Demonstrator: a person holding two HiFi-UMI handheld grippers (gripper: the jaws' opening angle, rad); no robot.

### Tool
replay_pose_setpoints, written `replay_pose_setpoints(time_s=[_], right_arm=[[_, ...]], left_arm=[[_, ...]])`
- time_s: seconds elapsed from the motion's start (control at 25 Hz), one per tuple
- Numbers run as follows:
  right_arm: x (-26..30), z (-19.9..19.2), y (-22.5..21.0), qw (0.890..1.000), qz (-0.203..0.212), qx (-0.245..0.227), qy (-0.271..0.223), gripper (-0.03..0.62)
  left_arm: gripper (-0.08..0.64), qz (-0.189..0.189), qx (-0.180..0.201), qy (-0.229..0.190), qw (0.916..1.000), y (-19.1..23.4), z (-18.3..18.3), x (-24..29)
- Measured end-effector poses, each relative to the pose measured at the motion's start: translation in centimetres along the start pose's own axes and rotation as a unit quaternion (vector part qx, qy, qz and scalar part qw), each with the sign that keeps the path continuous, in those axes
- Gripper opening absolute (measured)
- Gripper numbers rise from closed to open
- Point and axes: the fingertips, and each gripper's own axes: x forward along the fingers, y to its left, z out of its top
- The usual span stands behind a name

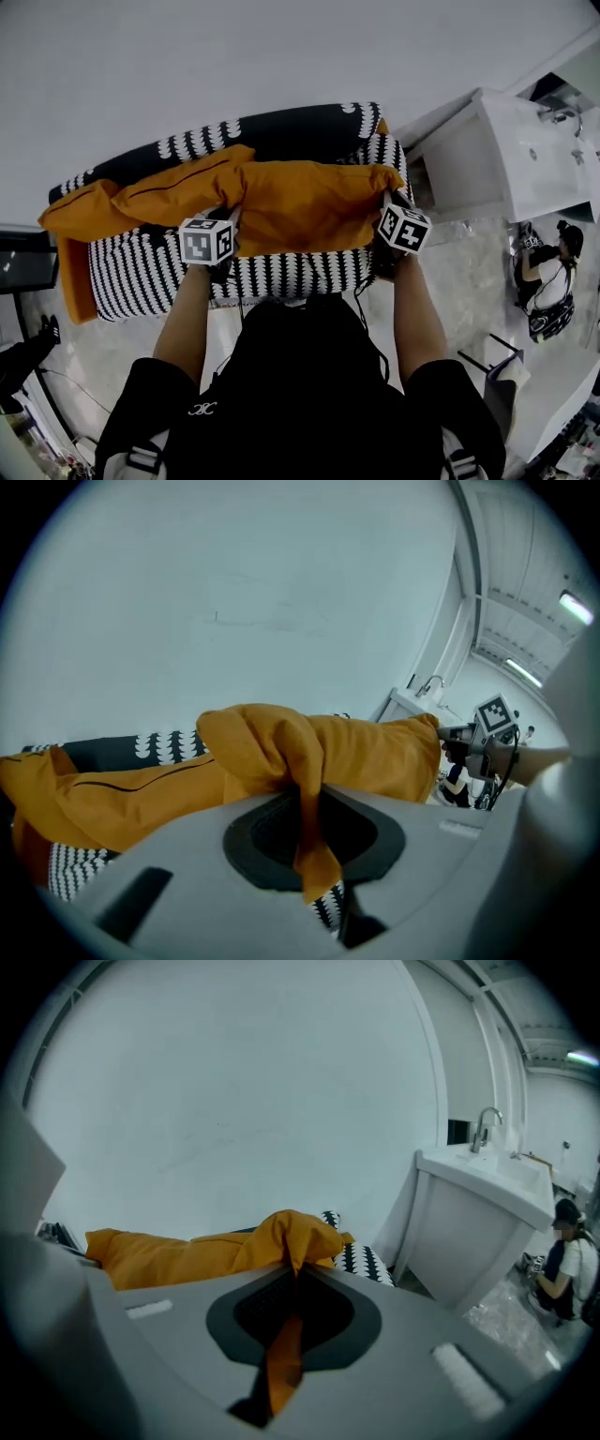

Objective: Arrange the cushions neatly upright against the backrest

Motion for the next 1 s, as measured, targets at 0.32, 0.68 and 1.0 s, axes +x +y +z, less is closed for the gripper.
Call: replay_pose_setpoints(time_s=[0.32, 0.68, 1.0], right_arm=[[10.2, 4.1, -4.4, 0.996, 0.077, 0.001, 0.035, 0.017], [15.9, 6.1, -7.0, 0.992, 0.106, -0.025, 0.066, 0.017], [18.7, 6.9, -10.5, 0.993, 0.073, -0.036, 0.084, 0.017]], left_arm=[[0.046, 0.072, -0.037, 0.017, 0.9966, -1.6, 2.7, 7.4], [0.046, 0.093, -0.039, 0.023, 0.9946, -1.2, 7.3, 12.8], [0.046, 0.071, -0.060, 0.031, 0.9952, -1.7, 8.4, 20.3]])
